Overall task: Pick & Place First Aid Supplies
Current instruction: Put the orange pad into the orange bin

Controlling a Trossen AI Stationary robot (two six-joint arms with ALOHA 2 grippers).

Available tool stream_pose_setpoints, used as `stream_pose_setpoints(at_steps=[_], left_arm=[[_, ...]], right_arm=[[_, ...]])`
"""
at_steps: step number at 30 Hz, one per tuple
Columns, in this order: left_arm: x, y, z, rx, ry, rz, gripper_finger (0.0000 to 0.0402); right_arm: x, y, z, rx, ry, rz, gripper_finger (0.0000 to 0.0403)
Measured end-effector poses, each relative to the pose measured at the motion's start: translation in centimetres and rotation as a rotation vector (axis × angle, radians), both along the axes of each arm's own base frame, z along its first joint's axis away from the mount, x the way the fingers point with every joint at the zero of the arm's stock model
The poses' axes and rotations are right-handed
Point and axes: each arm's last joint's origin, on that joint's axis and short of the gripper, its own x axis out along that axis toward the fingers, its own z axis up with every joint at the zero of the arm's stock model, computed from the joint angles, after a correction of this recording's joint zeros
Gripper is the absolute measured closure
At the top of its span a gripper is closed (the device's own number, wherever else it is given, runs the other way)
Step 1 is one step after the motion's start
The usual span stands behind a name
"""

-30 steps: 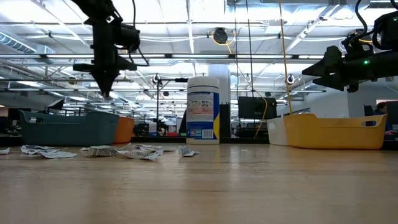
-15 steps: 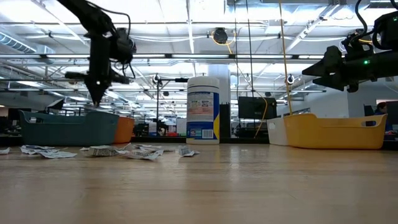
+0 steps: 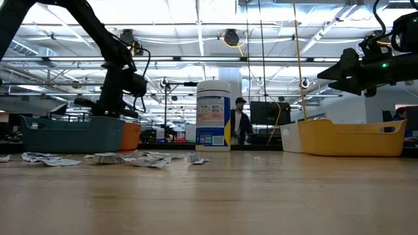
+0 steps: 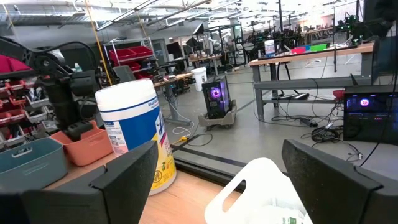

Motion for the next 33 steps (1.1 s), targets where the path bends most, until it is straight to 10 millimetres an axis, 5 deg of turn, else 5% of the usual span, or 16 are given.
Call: stream_pose_setpoints(at_steps=[8, 21, 33], left_arm=[[-0.2, 0.2, 0.1, 0.019, 0.004, 0.03, 0.0357], [-0.7, -0.5, 3.2, 0.107, -0.097, 0.02, 0.0186], [0.1, -3.2, 7.2, 0.21, -0.217, 0.05, 0.0181]], right_arm=[[0.0, 0.0, 0.0, 0.0, 0.0, 0.0, 0.0066], [0.0, 0.0, 0.0, 0.0, 0.0, 0.0, 0.0066], [0.0, 0.0, 0.0, 0.0, 0.0, 0.0, 0.0066]])
